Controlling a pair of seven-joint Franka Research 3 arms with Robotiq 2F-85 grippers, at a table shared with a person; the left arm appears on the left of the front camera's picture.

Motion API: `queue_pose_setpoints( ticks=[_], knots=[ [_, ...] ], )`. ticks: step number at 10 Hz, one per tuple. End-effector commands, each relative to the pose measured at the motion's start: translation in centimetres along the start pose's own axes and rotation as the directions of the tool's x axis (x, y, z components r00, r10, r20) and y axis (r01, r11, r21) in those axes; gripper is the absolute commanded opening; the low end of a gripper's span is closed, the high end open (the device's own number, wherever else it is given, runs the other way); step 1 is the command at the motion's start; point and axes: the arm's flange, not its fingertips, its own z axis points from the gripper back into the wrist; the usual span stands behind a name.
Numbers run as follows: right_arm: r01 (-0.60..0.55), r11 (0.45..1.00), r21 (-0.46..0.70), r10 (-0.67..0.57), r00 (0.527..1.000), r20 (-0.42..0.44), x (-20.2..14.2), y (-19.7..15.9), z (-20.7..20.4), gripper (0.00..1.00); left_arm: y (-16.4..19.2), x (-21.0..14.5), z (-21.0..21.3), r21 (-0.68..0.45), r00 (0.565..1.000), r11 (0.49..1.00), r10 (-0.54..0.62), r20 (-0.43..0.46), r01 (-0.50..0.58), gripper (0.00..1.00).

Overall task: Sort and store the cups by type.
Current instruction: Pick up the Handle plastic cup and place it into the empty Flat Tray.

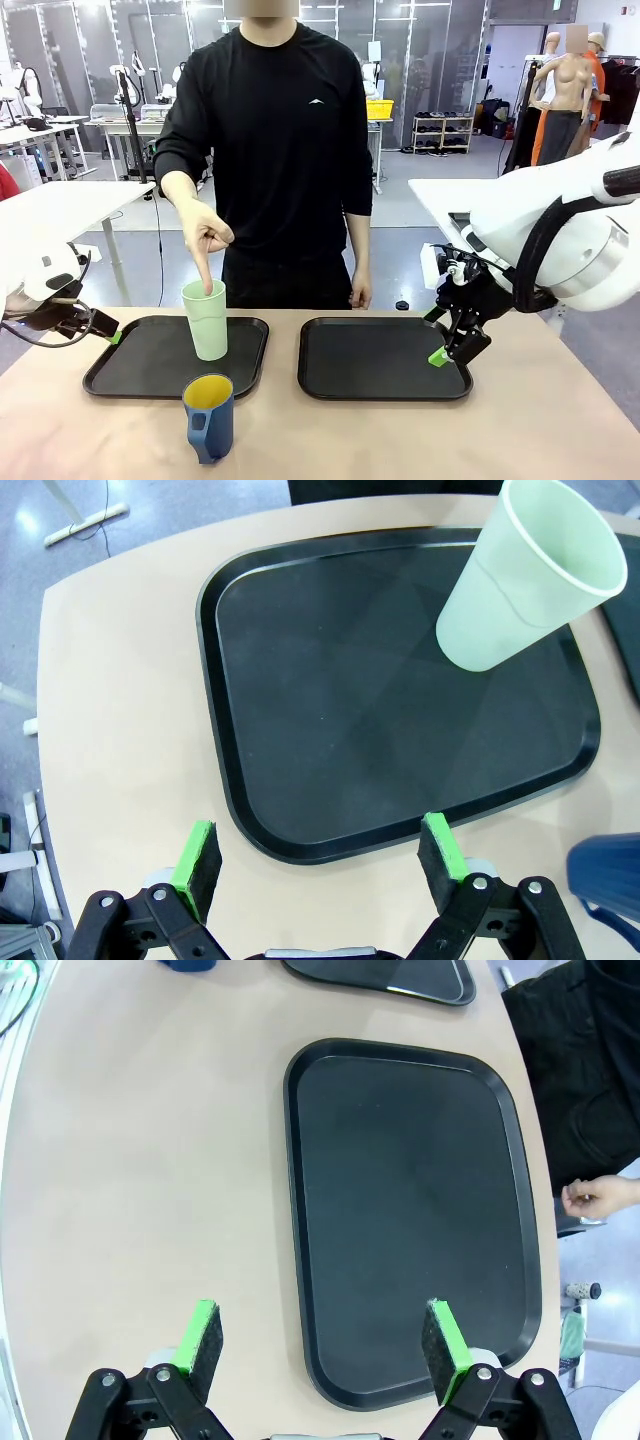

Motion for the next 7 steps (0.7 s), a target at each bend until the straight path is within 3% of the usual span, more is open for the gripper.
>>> queue_pose_setpoints(
  ticks=[1, 7],
  knots=[
    [0.0, 1.0, -0.008, 0.0, 1.0, -0.011, 0.01, 0.06, 0.07, 1.0, -0.01, 0.09, 0.07, 0.0, 1.0, 1.0, 0.0, 0.003, 0.0, 1.0],
    [0.0, 1.0, -0.008, 0.0, 1.0, -0.011, 0.01, 0.06, 0.07, 1.0, -0.01, 0.09, 0.07, 0.0, 1.0, 1.0, 0.0, 0.003, 0.0, 1.0]
  ],
)
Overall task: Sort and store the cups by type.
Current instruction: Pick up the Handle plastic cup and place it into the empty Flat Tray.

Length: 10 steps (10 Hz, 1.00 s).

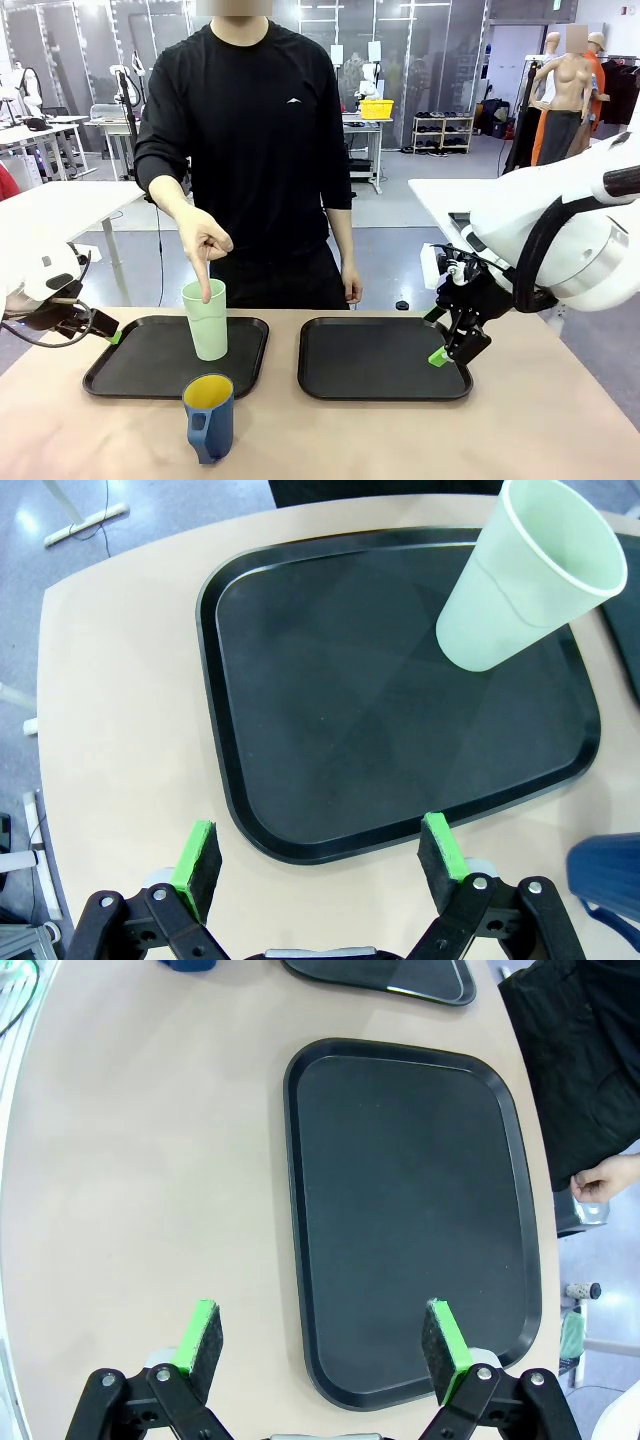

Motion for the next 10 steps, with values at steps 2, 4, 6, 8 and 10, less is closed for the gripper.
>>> queue_pose_setpoints(
  ticks=[2, 4, 6, 8, 10],
  knots=[
    [0.0, 1.0, -0.008, 0.0, 1.0, -0.01, 0.0, 0.1, 0.1, 1.0, 0.0, 0.1, 0.1, 0.0, 1.0, 1.0, 0.0, 0.003, 0.0, 1.0],
    [0.0, 1.0, -0.008, 0.0, 1.0, -0.01, 0.0, 0.1, 0.1, 1.0, 0.0, 0.1, 0.1, 0.0, 1.0, 1.0, 0.0, 0.003, 0.0, 1.0],
    [0.0, 1.0, -0.008, 0.0, 1.0, -0.01, 0.0, 0.1, 0.1, 1.0, 0.0, 0.0, 0.0, 0.0, 1.0, 1.0, 0.0, 0.0, 0.0, 1.0],
    [0.0, 1.0, -0.008, 0.0, 1.0, -0.01, 0.0, 0.1, 0.1, 1.0, 1.1, -0.5, 0.0, 0.049, 0.991, 0.992, -0.114, -0.068, 0.118, 1.0],
    [0.0, 1.0, -0.008, 0.0, 1.0, -0.01, 0.0, 0.1, 0.1, 1.0, 2.2, -0.9, 0.7, 0.1, 0.965, 0.962, -0.245, -0.097, 0.254, 1.0]
  ],
)
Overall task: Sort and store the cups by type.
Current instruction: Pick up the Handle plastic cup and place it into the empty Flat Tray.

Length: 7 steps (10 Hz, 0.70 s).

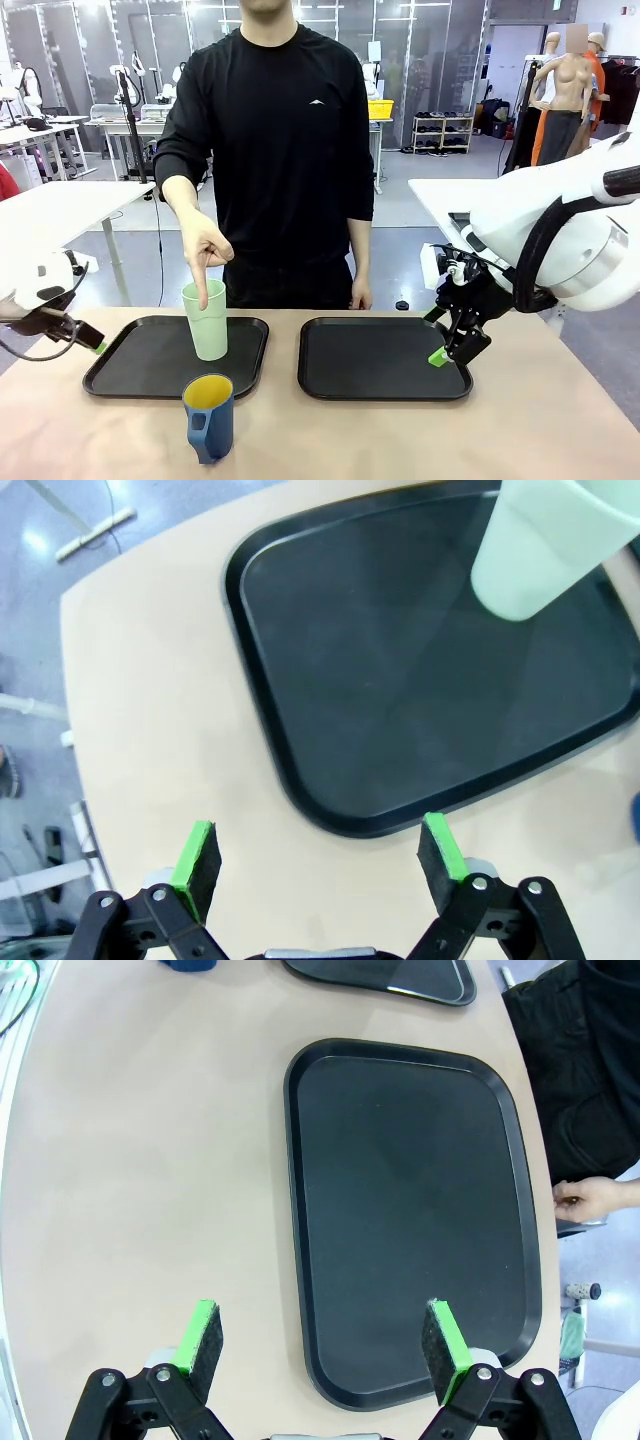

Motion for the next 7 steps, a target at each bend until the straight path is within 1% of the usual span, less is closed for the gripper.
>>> queue_pose_setpoints(
  ticks=[1, 2, 3, 4, 5, 6, 7],
  knots=[
    [0.001, 1.0, -0.008, -0.001, 1.0, -0.01, 0.0, 0.1, 0.1, 1.0, 0.6, -0.3, 1.4, 0.044, 0.982, 0.982, -0.185, -0.032, 0.186, 1.0],
    [0.001, 1.0, -0.008, -0.001, 1.0, -0.01, 0.0, 0.1, 0.1, 1.0, 0.9, -0.6, 1.5, 0.064, 0.952, 0.95, -0.302, -0.045, 0.305, 1.0],
    [0.001, 1.0, -0.008, -0.001, 1.0, -0.01, 0.0, 0.1, 0.1, 1.0, 1.1, -1.0, 1.4, 0.052, 0.91, 0.909, -0.409, -0.065, 0.413, 1.0],
    [0.001, 1.0, -0.008, -0.001, 1.0, -0.01, 0.0, 0.1, 0.1, 1.0, 1.3, -1.4, 1.1, 0.015, 0.864, 0.866, -0.498, -0.078, 0.5, 1.0],
    [0.001, 1.0, -0.008, -0.001, 1.0, -0.01, 0.0, 0.1, 0.1, 1.0, 1.5, -1.7, 0.9, -0.01, 0.818, 0.823, -0.566, -0.1, 0.568, 1.0],
    [0.001, 1.0, -0.008, -0.001, 1.0, -0.01, 0.0, 0.1, 0.1, 1.0, 1.5, -2.0, 0.8, -0.056, 0.759, 0.766, -0.642, -0.107, 0.64, 1.0],
    [0.001, 1.0, -0.008, -0.001, 1.0, -0.01, 0.0, 0.1, 0.1, 1.0, 1.6, -2.1, 0.8, -0.057, 0.713, 0.721, -0.691, -0.117, 0.69, 1.0]
  ],
)
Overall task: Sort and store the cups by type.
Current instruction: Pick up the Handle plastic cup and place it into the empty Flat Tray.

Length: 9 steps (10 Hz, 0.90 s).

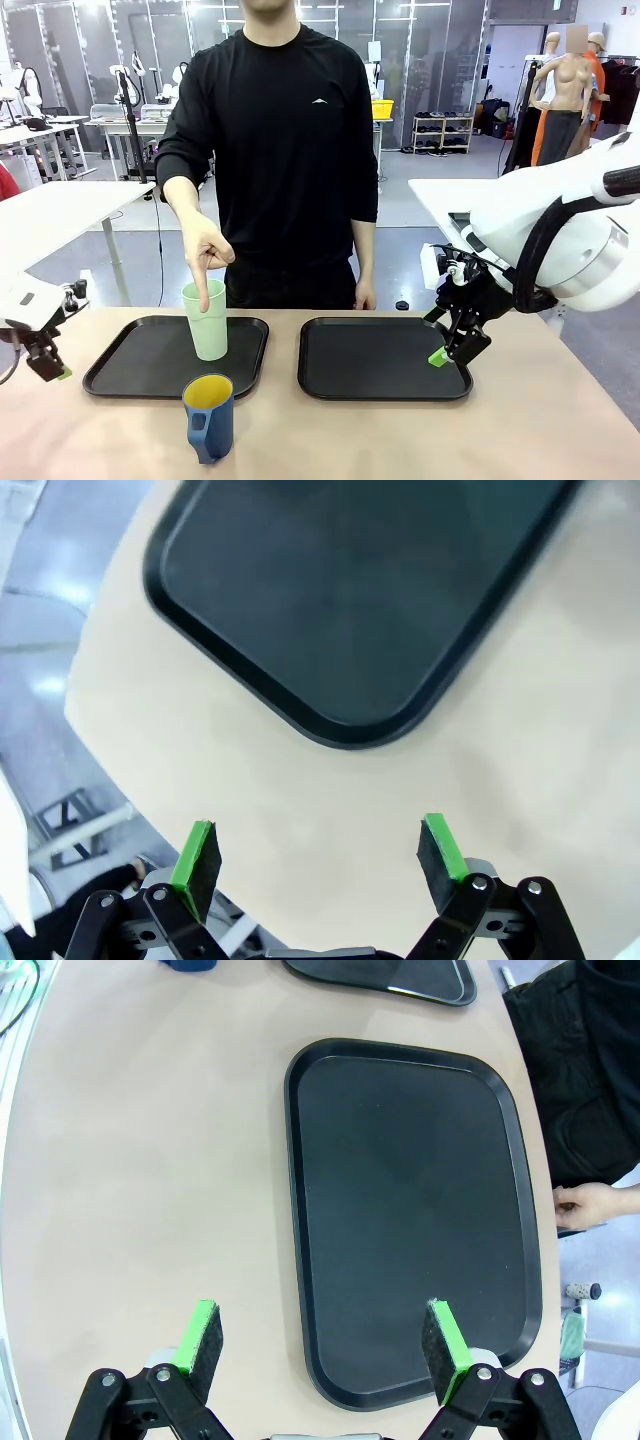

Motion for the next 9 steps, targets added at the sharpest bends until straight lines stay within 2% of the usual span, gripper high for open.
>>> queue_pose_setpoints(
  ticks=[1, 4, 5, 6, 9],
  knots=[
    [0.001, 1.0, -0.009, -0.001, 1.0, -0.011, 0.01, 0.04, 0.09, 1.0, 0.33, -1.31, 0.79, -0.019, 0.99, 0.99, -0.14, 0.019, 0.14, 1.0],
    [0.001, 1.0, -0.009, -0.001, 1.0, -0.011, 0.01, 0.04, 0.09, 1.0, 0.25, -1.26, 0.48, -0.03, 0.98, 0.979, -0.2, 0.013, 0.2, 1.0],
    [0.001, 1.0, -0.009, -0.001, 1.0, -0.011, 0.01, 0.04, 0.09, 1.0, 0.57, -0.82, 0.29, -0.023, 0.995, 0.995, -0.097, -0.025, 0.096, 1.0],
    [0.001, 1.0, -0.009, -0.001, 1.0, -0.011, 0.01, 0.04, 0.09, 1.0, 0.23, -0.52, 0.12, -0.007, 0.982, 0.982, -0.187, 0.003, 0.187, 1.0],
    [0.001, 1.0, -0.009, -0.001, 1.0, -0.011, 0.01, 0.04, 0.09, 1.0, 0.26, -0.61, 0.12, -0.007, 0.985, 0.985, -0.175, -0.004, 0.175, 1.0]
  ],
)
